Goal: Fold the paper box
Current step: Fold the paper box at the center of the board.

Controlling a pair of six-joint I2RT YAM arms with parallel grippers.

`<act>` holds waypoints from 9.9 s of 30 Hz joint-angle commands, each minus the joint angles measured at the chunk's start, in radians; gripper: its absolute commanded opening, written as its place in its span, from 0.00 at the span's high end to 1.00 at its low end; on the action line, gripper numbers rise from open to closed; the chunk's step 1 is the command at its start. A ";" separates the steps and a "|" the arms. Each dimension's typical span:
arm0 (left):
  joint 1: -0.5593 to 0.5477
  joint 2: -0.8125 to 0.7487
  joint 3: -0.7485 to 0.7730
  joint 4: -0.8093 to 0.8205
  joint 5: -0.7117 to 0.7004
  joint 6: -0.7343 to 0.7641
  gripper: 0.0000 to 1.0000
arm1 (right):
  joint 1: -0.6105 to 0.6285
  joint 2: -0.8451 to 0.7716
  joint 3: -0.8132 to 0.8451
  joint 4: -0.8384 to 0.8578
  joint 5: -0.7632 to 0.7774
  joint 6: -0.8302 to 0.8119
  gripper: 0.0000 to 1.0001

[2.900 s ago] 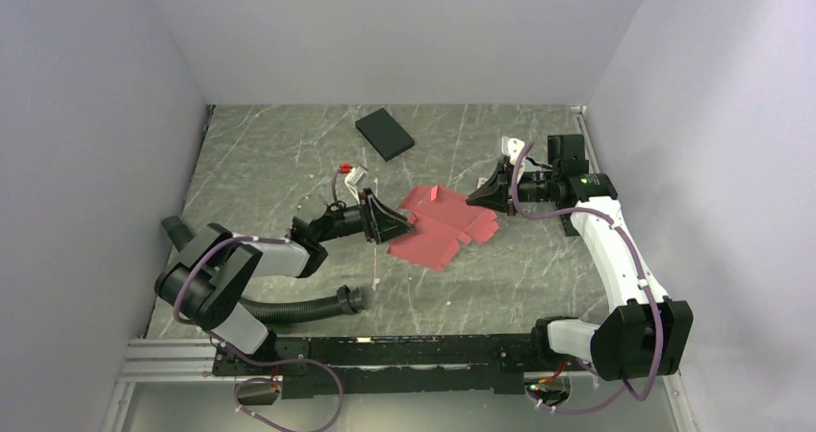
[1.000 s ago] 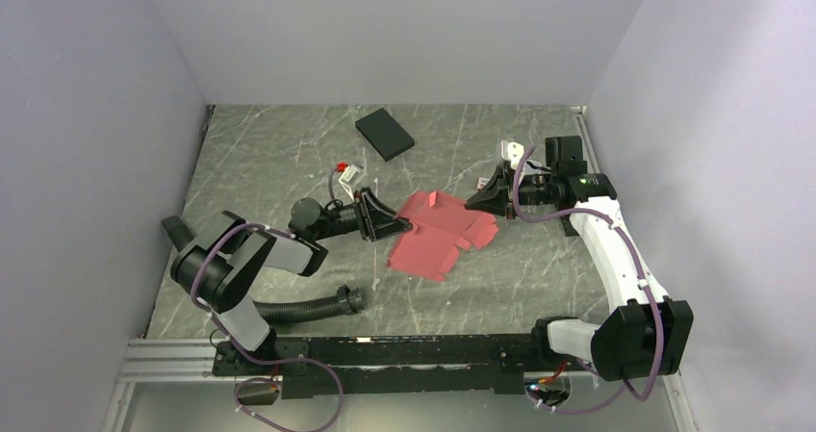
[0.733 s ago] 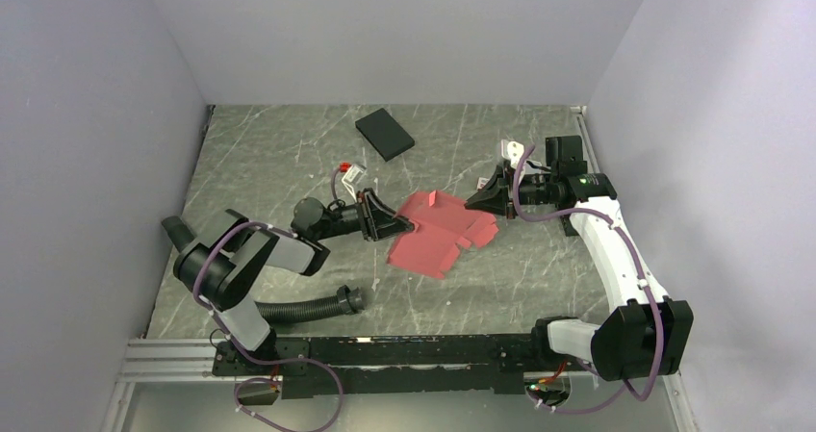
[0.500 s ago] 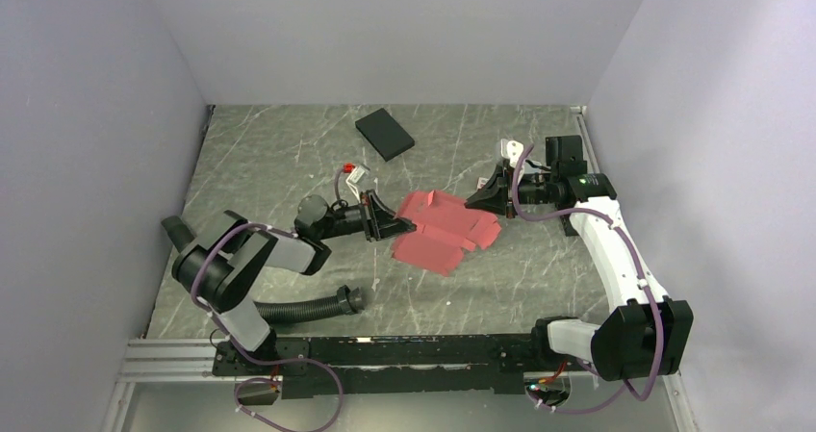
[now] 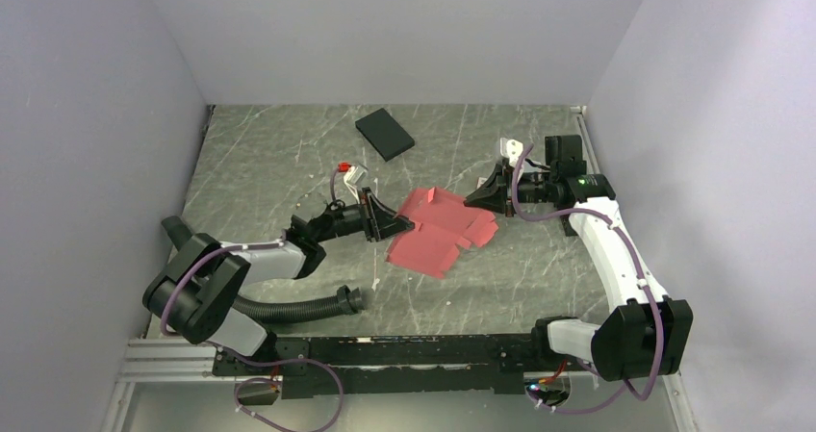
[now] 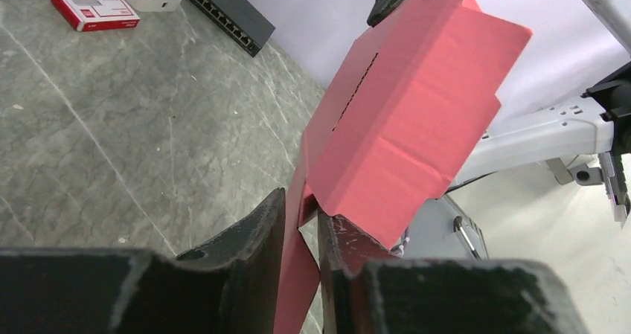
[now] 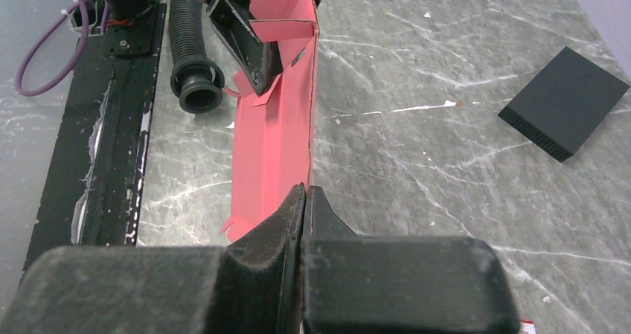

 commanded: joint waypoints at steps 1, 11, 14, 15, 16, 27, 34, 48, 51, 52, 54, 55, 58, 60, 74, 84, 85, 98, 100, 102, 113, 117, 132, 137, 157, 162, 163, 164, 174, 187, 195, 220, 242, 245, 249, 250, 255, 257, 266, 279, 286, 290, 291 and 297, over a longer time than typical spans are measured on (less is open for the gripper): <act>-0.004 0.002 0.013 0.043 -0.014 0.004 0.74 | 0.009 -0.009 -0.007 0.018 -0.031 0.004 1.00; 0.001 -0.027 -0.005 0.051 -0.009 0.016 0.72 | 0.009 -0.008 -0.008 0.020 -0.023 0.003 1.00; 0.020 -0.080 -0.038 0.031 0.021 0.046 0.44 | 0.009 -0.009 -0.006 0.015 -0.012 0.001 1.00; 0.027 -0.106 -0.051 0.020 0.031 0.058 0.39 | 0.009 -0.009 -0.005 0.014 -0.010 0.000 1.00; 0.040 -0.135 -0.067 0.005 0.041 0.069 0.36 | 0.009 -0.009 -0.006 0.015 -0.008 -0.002 1.00; 0.070 -0.566 -0.108 -0.509 -0.142 0.263 0.23 | 0.008 -0.004 -0.007 0.009 0.016 -0.014 1.00; 0.085 -0.641 -0.071 -0.643 -0.323 0.302 0.31 | 0.025 0.003 -0.016 -0.010 0.086 -0.070 1.00; 0.105 -0.416 -0.092 -0.438 -0.438 0.324 0.46 | 0.267 0.016 -0.053 0.044 0.574 -0.162 1.00; 0.108 -0.371 -0.131 -0.354 -0.444 0.318 0.46 | 0.314 0.030 -0.087 0.118 0.664 -0.142 1.00; 0.109 -0.354 -0.136 -0.337 -0.441 0.316 0.46 | 0.331 0.038 -0.098 0.140 0.695 -0.138 1.00; 0.110 -0.305 -0.137 -0.303 -0.428 0.308 0.46 | 0.367 0.054 -0.122 0.192 0.765 -0.129 1.00; 0.110 -0.280 -0.137 -0.284 -0.420 0.300 0.47 | 0.382 0.063 -0.133 0.214 0.793 -0.128 1.00; 0.112 -0.206 -0.143 -0.216 -0.398 0.270 0.47 | 0.419 0.080 -0.169 0.273 0.845 -0.128 1.00; 0.112 -0.161 -0.149 -0.170 -0.383 0.252 0.48 | 0.428 0.083 -0.193 0.299 0.851 -0.133 1.00; 0.126 0.028 -0.093 -0.192 -0.352 0.284 0.48 | 0.441 0.042 -0.310 0.323 0.774 -0.279 1.00; 0.126 0.185 -0.030 -0.110 -0.220 0.276 0.48 | 0.439 0.024 -0.279 0.428 0.853 -0.188 1.00; 0.126 0.192 -0.019 -0.116 -0.219 0.281 0.48 | 0.440 0.024 -0.277 0.442 0.868 -0.186 1.00; 0.214 0.281 0.053 -0.127 -0.269 0.265 0.48 | 0.480 0.067 -0.386 0.754 1.028 -0.307 1.00; 0.239 0.280 0.045 -0.106 -0.272 0.251 0.48 | 0.489 0.072 -0.406 0.809 1.048 -0.317 1.00; 0.257 0.274 0.049 -0.110 -0.273 0.246 0.48 | 0.504 0.072 -0.435 0.864 1.062 -0.318 1.00; 0.264 0.253 0.034 -0.044 -0.210 0.226 0.43 | 0.537 0.038 -0.534 0.978 1.023 -0.265 1.00; 0.262 0.117 -0.014 -0.021 -0.150 0.348 0.38 | 0.522 0.042 -0.453 0.768 0.883 -0.235 1.00; 0.013 -0.102 0.056 -0.384 -0.105 1.013 0.34 | 0.508 0.070 -0.367 0.642 0.771 -0.170 1.00; -0.017 -0.078 0.072 -0.417 -0.141 1.118 0.35 | 0.508 0.071 -0.368 0.637 0.760 -0.175 1.00; -0.093 0.036 0.206 -0.594 -0.092 1.208 0.50 | 0.508 0.076 -0.366 0.642 0.754 -0.168 1.00; -0.104 0.058 0.232 -0.629 -0.094 1.217 0.59 | 0.508 0.078 -0.365 0.644 0.753 -0.168 1.00; -0.106 0.064 0.239 -0.635 -0.097 1.219 0.63 | 0.508 0.077 -0.365 0.643 0.751 -0.168 1.00; -0.109 0.070 0.247 -0.646 -0.099 1.223 0.66 | 0.508 0.078 -0.365 0.642 0.751 -0.168 1.00; -0.126 0.090 0.273 -0.699 -0.118 1.240 0.78 | 0.508 0.074 -0.366 0.647 0.755 -0.156 1.00; -0.126 0.076 0.228 -0.632 -0.098 1.226 0.71 | 0.505 0.073 -0.365 0.662 0.739 -0.121 1.00; -0.119 0.036 0.173 -0.571 -0.103 1.212 0.70 | 0.489 0.070 -0.370 0.668 0.726 -0.110 1.00; -0.112 0.041 0.205 -0.677 -0.135 1.264 1.00 | 0.487 0.076 -0.365 0.668 0.695 -0.085 1.00; -0.112 0.023 0.192 -0.680 -0.166 1.291 1.00 | 0.424 0.059 -0.375 0.608 0.678 -0.149 0.79; -0.111 0.024 0.193 -0.679 -0.164 1.291 1.00 | 0.425 0.068 -0.375 0.610 0.677 -0.152 0.78; -0.112 0.026 0.192 -0.673 -0.161 1.288 1.00 | 0.425 0.089 -0.374 0.612 0.679 -0.162 0.77; -0.112 0.026 0.192 -0.673 -0.160 1.288 1.00 | 0.424 0.093 -0.375 0.612 0.680 -0.165 0.77; -0.112 0.025 0.190 -0.667 -0.157 1.287 1.00 | 0.425 0.104 -0.379 0.621 0.678 -0.176 0.76; -0.112 0.024 0.188 -0.661 -0.155 1.287 1.00 | 0.425 0.111 -0.384 0.636 0.674 -0.174 0.75; -0.112 0.024 0.182 -0.649 -0.141 1.283 1.00 | 0.425 0.118 -0.415 0.719 0.649 -0.194 0.89; -0.112 -0.036 0.141 -0.514 -0.274 1.139 0.51 | 0.424 0.075 -0.450 0.739 0.707 -0.241 1.00; -0.099 -0.249 0.127 -0.637 -0.619 0.929 0.09 | 0.386 0.017 -0.466 0.765 0.768 -0.224 1.00; -0.011 -0.309 0.166 -0.869 -0.661 0.689 0.02 | 0.366 0.002 -0.475 0.774 0.803 -0.226 1.00; 0.011 -0.314 0.162 -0.894 -0.654 0.645 0.02 | 0.364 0.007 -0.476 0.776 0.813 -0.231 1.00; 0.100 -0.378 0.013 -0.841 -0.685 0.478 0.02 | 0.365 0.015 -0.487 0.819 0.876 -0.217 1.00</act>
